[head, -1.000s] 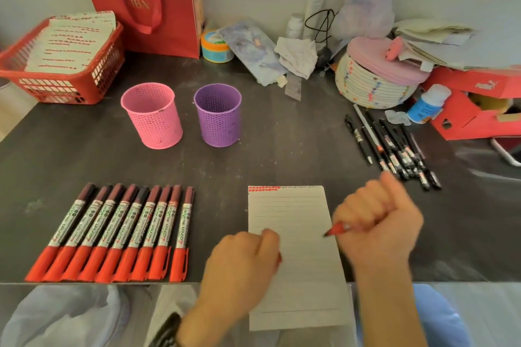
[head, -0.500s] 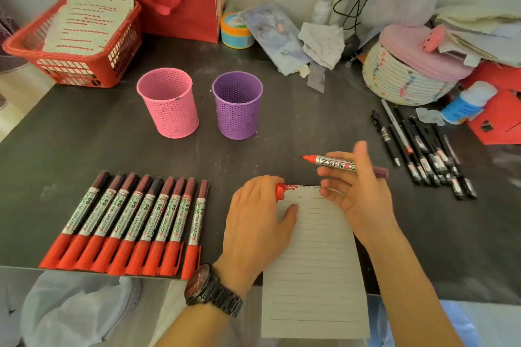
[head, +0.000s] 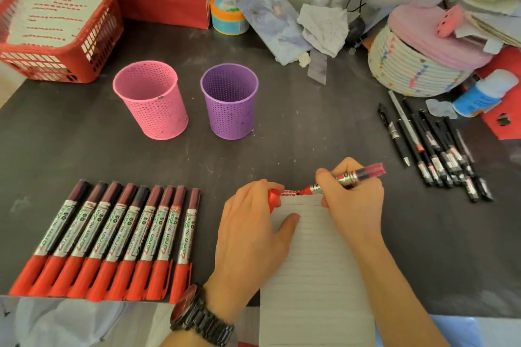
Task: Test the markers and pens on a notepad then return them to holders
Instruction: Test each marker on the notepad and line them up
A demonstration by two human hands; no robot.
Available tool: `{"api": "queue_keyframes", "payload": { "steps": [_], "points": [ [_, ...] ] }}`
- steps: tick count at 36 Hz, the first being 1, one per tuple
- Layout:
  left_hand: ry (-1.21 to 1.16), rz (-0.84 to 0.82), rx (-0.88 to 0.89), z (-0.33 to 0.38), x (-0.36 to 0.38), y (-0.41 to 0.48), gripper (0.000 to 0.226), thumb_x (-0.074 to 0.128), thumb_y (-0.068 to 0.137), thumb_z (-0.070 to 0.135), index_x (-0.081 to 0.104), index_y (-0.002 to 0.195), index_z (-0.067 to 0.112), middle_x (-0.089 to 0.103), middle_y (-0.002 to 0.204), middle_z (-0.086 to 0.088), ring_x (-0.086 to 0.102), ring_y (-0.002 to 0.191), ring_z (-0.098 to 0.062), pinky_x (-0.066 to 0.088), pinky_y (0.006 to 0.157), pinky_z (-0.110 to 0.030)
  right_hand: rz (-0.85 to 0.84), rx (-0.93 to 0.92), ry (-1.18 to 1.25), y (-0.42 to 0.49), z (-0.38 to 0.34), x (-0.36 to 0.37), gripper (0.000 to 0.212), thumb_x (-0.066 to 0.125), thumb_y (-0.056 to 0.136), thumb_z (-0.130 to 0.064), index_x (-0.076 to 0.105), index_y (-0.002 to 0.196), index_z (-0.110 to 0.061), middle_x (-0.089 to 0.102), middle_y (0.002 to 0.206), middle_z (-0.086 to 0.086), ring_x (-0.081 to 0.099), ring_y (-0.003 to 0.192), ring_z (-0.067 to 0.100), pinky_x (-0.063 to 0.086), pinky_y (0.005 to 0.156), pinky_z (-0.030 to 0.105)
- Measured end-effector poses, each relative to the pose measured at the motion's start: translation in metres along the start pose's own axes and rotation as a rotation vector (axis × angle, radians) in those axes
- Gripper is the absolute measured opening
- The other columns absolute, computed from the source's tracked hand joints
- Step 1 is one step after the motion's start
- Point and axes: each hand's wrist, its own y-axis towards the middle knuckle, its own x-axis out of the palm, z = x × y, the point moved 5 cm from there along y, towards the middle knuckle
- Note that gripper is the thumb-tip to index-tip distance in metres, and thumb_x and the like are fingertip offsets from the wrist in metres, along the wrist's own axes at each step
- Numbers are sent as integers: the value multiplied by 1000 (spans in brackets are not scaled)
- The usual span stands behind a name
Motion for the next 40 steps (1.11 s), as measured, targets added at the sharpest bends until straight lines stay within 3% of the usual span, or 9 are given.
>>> {"api": "queue_keyframes", "payload": {
  "steps": [2,6,9,12,40],
  "points": [
    [1,1,-12,1,-1,0,50,77,75,53,44,113,46,48,109,28,35,103,10,29,90,-18,3,0,-15,0,0,0,26,70,82,-15,53,63,-17,60,45,1,52,40,1,42,48,11],
    [-2,-34,-24,2,-1,1,49,77,76,53,44,112,46,41,107,31,35,100,10,25,89,-15,4,-5,-37,0,-1,1,29,70,82,-15,53,59,-19,61,45,0,53,41,1,43,49,11],
    [-14,-40,-20,2,-2,1,47,76,77,52,48,113,43,52,111,25,39,102,8,24,91,-14,0,-6,-51,0,-2,2,25,69,81,-16,54,61,-18,61,45,0,54,41,0,43,49,11],
    [-22,-40,-4,3,-5,1,45,75,78,49,49,114,40,54,111,23,46,112,3,28,97,-18,4,2,-36,-1,-3,2,23,68,79,-17,53,63,-14,60,47,6,54,40,0,42,48,11],
    [-13,-100,-38,5,-6,1,43,73,80,53,52,114,39,57,120,20,50,116,-4,22,98,-15,6,-10,-73,-1,-5,3,24,68,82,-13,54,63,-17,60,46,2,52,41,1,42,46,11]
  ]
}}
